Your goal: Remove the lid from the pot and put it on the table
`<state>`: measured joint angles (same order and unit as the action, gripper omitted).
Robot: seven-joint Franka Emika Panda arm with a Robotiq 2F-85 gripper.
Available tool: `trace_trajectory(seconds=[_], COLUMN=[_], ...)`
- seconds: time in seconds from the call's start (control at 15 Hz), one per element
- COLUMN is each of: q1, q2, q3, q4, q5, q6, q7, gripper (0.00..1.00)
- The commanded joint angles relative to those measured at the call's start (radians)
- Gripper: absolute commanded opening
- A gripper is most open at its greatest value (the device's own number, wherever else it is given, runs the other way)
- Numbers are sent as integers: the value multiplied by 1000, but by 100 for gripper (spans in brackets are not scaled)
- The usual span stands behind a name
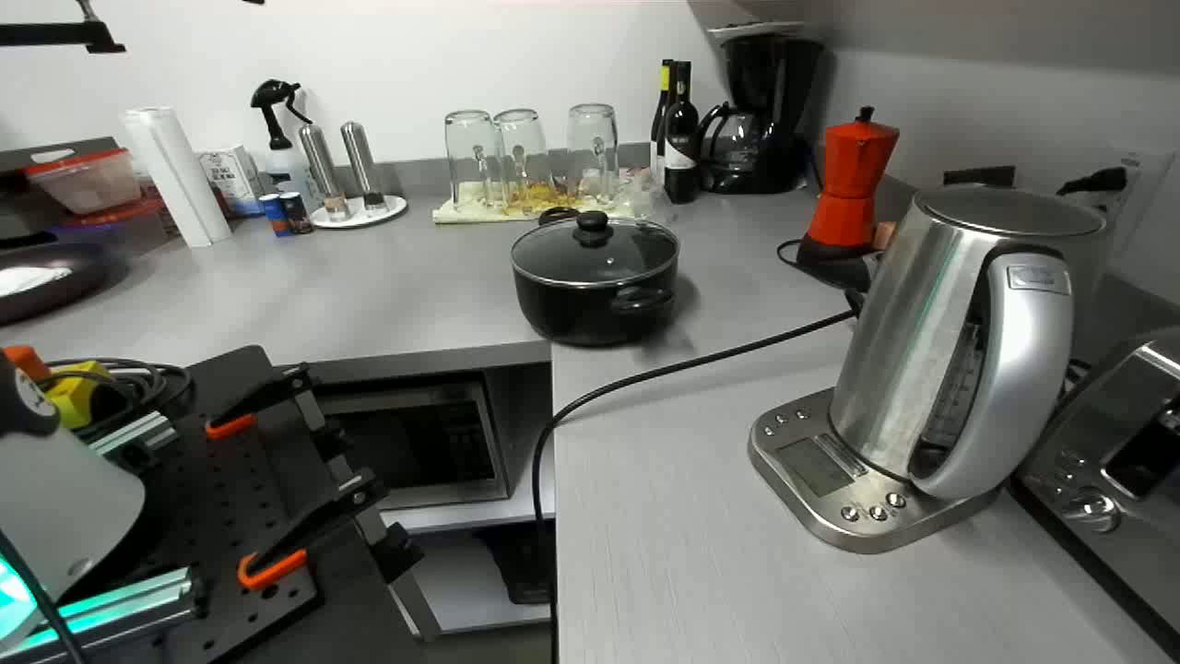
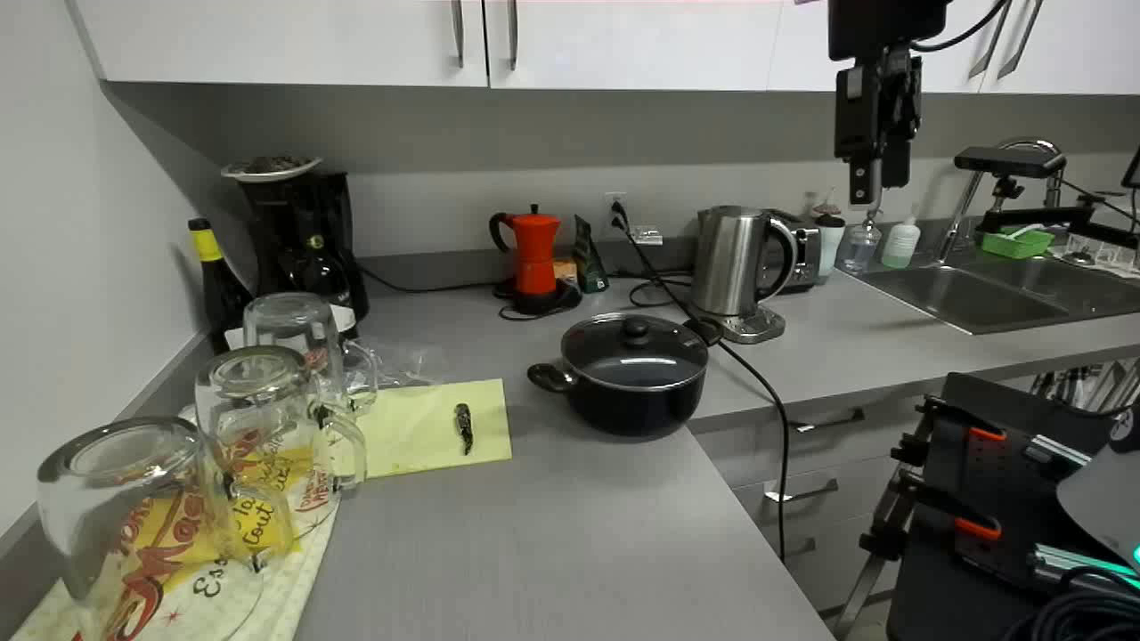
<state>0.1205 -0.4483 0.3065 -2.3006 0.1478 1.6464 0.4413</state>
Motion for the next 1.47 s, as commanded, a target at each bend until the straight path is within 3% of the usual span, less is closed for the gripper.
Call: trace_trajectory(seconds=[0.0,0.6,1.07,1.4], q1=[10,2,-34,-52], q2=[2,22,163,301], q3=[-9,-18,-73,-104], q4=[1,5,18,30], q5=[-4,-10,-40,-125], q6=[-1,21,176,317], q7=[4,-8,-45,-35], gripper=[100,100,100,100])
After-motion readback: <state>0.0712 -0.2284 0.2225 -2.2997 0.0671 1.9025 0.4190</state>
